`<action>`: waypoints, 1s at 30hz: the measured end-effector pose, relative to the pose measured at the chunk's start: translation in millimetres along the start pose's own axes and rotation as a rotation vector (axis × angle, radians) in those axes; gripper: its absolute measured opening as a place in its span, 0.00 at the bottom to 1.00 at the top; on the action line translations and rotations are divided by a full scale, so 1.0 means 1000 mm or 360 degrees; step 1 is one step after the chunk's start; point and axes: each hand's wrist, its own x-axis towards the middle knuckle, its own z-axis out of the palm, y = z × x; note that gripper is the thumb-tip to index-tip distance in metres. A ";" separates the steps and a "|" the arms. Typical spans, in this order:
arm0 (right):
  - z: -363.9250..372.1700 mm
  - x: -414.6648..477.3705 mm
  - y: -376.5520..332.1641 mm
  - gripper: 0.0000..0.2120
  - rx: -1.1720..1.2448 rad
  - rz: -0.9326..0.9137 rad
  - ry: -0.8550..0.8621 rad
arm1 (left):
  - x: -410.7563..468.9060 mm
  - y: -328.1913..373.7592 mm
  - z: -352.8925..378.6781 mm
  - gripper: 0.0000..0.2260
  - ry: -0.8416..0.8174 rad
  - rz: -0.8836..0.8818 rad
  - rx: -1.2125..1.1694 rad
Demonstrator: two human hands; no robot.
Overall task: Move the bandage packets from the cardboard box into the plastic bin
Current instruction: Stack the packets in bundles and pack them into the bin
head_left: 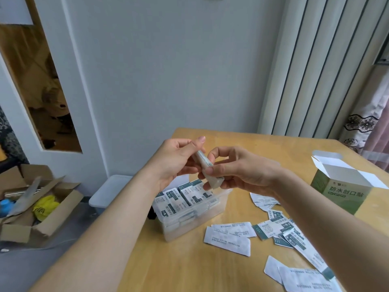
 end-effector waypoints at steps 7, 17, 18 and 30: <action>-0.009 0.007 0.001 0.13 -0.0043 0.0070 0.0109 | 0.012 -0.010 -0.004 0.17 0.0076 -0.0076 -0.0029; -0.003 0.015 -0.008 0.07 -0.1632 0.0009 0.0541 | 0.011 -0.016 -0.020 0.05 0.0409 0.0218 0.0926; 0.003 0.017 -0.010 0.07 -0.1767 0.0006 0.0535 | 0.009 -0.016 -0.022 0.09 0.0333 0.0226 0.1104; 0.044 0.060 0.002 0.14 -0.2635 0.0221 0.0118 | 0.008 -0.038 -0.020 0.22 -0.0386 0.0057 0.2153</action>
